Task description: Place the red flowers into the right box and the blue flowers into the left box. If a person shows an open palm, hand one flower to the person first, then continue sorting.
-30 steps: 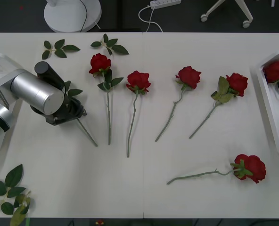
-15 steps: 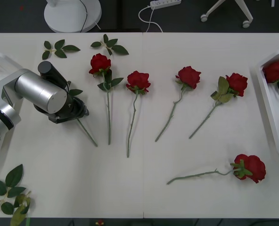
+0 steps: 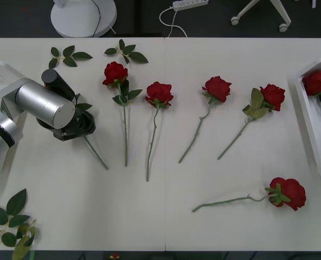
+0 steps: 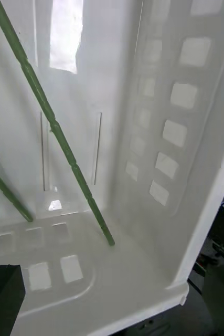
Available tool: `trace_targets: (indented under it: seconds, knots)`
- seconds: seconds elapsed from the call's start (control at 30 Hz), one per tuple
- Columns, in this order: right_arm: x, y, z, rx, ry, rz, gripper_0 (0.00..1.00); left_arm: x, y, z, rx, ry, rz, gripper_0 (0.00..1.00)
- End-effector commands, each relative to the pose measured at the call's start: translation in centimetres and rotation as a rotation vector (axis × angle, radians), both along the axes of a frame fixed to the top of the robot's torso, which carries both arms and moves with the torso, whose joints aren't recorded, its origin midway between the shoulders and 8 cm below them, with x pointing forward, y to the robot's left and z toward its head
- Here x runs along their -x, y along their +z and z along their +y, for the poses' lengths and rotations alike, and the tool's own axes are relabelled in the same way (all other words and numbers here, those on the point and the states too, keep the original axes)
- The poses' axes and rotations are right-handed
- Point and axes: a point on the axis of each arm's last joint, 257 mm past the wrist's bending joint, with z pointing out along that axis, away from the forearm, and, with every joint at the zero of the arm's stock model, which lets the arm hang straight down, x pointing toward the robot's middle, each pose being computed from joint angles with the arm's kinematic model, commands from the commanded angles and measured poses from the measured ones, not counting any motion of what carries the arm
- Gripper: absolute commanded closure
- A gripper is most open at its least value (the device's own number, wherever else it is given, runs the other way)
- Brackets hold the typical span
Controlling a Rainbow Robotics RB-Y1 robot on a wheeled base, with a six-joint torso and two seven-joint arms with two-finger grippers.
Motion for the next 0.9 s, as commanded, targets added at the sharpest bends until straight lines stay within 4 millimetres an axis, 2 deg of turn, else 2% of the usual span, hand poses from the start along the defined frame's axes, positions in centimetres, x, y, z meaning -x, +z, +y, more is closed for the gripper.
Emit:
trace_targets:
  seconds: [0.03, 0.1, 0.17, 0.33, 0.37, 0.4, 0.5, 0.63, 0.7, 0.83, 0.9]
  knots:
    - [-2.0, 7.7, 1.5, -0.044, 0.028, -0.107, 0.0, -0.4, -0.2, -1.2, -0.011, -0.061, -0.009, 1.0]
    - [-2.5, 8.4, 4.5, -0.12, 0.019, -0.126, 0.0, -0.4, -0.2, -1.1, -0.015, -0.066, -0.013, 1.0]
    - [-2.9, 8.5, 8.6, -0.213, -0.014, -0.14, 0.0, -0.6, 0.1, -0.8, -0.023, -0.077, -0.02, 1.0]
    - [-3.7, 7.8, 16.3, -0.394, -0.127, -0.169, 0.0, -0.7, 2.1, -0.2, -0.045, -0.12, -0.056, 1.0]
    - [-4.1, 7.5, 18.5, -0.433, -0.162, -0.18, 0.0, -0.6, 2.9, -0.2, -0.051, -0.143, -0.072, 1.0]
    - [-4.2, 7.2, 19.4, -0.445, -0.174, -0.181, 0.0, -0.6, 3.2, 0.0, -0.056, -0.15, -0.078, 1.0]
    - [-4.8, 6.3, 23.7, -0.523, -0.261, -0.193, 0.0, -0.1, 5.9, -0.7, -0.051, -0.212, -0.134, 1.0]
    - [-6.3, 5.4, 29.0, -0.676, -0.373, -0.206, 0.0, 0.8, 11.3, -4.0, 0.047, -0.295, -0.244, 1.0]
    - [-6.8, 5.1, 30.5, -0.723, -0.399, -0.213, 0.0, 1.2, 13.5, -6.0, 0.103, -0.33, -0.291, 1.0]
    - [-8.4, 4.2, 34.3, -0.818, -0.436, -0.234, 0.0, 2.6, 19.5, -12.3, 0.231, -0.441, -0.438, 1.0]
    - [-9.2, 4.1, 35.5, -0.84, -0.436, -0.246, 0.0, 3.0, 21.5, -14.4, 0.289, -0.468, -0.495, 1.0]
